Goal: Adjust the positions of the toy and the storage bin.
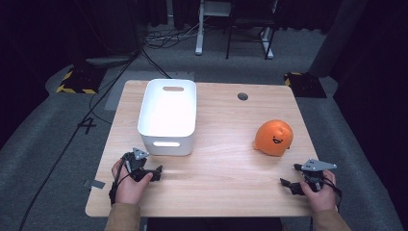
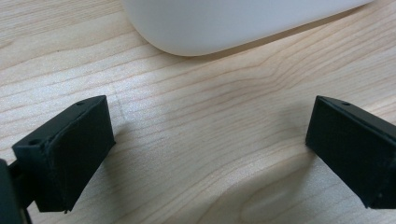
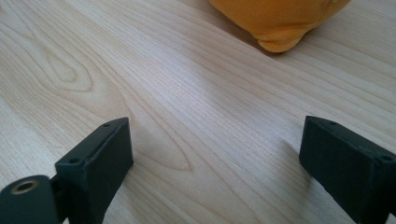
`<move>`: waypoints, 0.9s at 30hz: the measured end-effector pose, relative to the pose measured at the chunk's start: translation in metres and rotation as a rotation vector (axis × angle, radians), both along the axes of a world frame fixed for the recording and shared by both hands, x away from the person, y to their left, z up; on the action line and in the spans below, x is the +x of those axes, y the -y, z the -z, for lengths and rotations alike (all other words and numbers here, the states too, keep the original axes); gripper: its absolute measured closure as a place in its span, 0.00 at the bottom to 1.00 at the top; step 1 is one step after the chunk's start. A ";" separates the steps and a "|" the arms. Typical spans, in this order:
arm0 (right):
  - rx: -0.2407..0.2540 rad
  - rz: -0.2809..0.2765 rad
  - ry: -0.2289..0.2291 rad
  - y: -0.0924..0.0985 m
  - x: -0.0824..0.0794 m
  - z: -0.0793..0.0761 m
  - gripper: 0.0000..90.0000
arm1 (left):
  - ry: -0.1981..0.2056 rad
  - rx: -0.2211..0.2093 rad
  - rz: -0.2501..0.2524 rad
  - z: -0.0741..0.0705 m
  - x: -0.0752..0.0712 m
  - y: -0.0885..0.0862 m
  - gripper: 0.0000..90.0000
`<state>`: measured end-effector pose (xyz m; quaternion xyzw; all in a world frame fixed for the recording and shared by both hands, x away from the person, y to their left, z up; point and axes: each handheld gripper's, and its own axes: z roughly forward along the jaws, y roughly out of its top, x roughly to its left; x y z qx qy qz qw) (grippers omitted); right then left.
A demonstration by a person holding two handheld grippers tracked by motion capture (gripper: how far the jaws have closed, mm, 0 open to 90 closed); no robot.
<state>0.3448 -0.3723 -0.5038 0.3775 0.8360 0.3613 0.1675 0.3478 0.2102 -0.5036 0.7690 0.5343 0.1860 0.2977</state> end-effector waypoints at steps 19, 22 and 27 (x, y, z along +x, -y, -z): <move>0.001 0.000 0.003 0.000 0.000 0.000 0.11 | -0.039 -0.050 0.046 -0.022 -0.008 -0.029 0.26; 0.001 0.000 0.002 0.000 0.000 0.000 0.11 | -0.021 -0.053 0.042 -0.033 -0.011 -0.031 0.26; 0.001 0.000 0.003 0.000 0.000 0.000 0.11 | -0.008 -0.060 0.048 -0.044 -0.015 -0.031 0.25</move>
